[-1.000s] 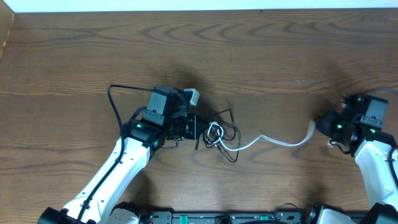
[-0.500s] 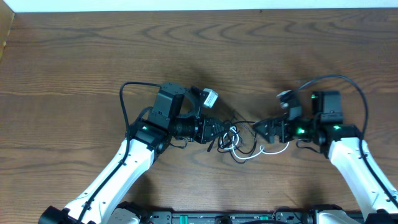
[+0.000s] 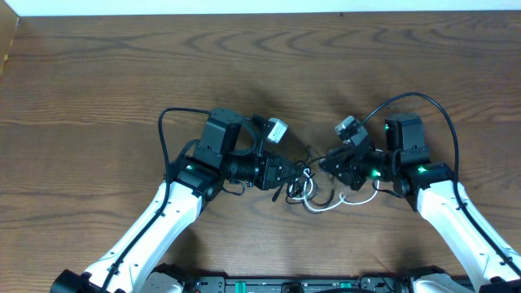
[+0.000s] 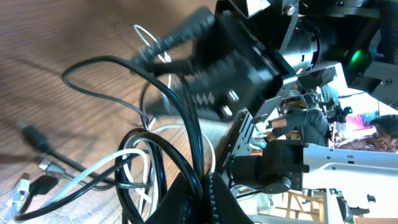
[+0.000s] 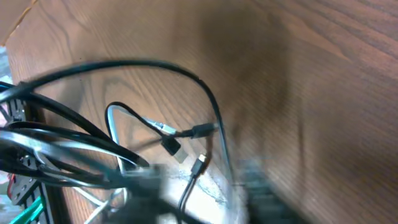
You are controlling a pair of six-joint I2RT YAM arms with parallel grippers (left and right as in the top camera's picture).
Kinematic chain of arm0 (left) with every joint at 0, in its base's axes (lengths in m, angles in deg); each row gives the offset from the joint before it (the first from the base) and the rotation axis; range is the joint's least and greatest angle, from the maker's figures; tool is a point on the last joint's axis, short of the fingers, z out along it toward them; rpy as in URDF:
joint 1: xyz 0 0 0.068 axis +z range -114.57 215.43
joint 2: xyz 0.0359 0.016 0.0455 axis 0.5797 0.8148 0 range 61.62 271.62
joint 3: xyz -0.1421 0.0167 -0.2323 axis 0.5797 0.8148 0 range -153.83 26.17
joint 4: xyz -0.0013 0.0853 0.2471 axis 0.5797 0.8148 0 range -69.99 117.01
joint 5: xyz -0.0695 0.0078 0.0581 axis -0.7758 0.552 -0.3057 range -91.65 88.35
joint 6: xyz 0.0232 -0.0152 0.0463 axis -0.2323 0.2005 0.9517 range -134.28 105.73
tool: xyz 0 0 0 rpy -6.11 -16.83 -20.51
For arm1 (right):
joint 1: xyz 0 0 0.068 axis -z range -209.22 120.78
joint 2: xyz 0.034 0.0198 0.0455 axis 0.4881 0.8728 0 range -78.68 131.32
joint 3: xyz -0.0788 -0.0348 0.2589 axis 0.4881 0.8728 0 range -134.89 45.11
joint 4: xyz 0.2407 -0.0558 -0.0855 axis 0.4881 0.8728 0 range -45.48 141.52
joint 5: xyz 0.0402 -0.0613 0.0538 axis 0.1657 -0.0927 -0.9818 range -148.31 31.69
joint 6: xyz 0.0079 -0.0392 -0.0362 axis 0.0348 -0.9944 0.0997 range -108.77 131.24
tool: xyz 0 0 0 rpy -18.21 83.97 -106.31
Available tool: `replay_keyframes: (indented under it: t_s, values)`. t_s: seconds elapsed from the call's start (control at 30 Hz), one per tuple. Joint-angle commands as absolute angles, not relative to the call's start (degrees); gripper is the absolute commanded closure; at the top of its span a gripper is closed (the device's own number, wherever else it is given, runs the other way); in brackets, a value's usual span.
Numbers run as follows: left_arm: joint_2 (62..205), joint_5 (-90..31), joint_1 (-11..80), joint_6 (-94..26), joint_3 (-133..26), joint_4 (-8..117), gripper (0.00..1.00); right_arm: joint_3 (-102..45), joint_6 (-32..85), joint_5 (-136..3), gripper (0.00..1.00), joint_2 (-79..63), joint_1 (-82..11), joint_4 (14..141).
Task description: Untangle cables
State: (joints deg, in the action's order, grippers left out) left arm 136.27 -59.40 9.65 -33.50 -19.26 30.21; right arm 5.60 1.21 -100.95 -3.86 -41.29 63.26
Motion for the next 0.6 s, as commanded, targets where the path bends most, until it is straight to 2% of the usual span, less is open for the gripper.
replay_keyframes:
  t_s: [0.0,0.23,0.3,0.33,0.47,0.57]
  values:
    - [135.33,-60.98,9.58,-32.69,-19.57,30.21,0.87,4.77,3.97,-96.29,0.99,-4.42,-41.69,64.05]
    - [135.35,-55.53,9.58,-32.67,-19.52,33.77,0.84,4.77,27.18,-62.39,0.99,-4.42,-41.62,72.55]
    - [135.35,-52.08,9.58,-32.67,-19.52,36.54,0.83,4.79,31.84,-56.84,0.99,-4.42,-41.62,74.93]
    - [135.35,-50.42,9.58,-32.67,-19.52,37.75,0.77,4.79,32.82,-55.79,0.99,-4.42,-41.64,75.59]
    - [135.35,-45.87,9.56,-32.69,-19.52,40.74,0.53,4.82,31.24,-63.44,0.99,-4.42,-41.64,74.26]
    - [135.35,-45.72,9.56,-32.69,-19.52,40.7,0.49,4.82,18.52,-82.83,0.99,-4.42,-41.64,71.24]
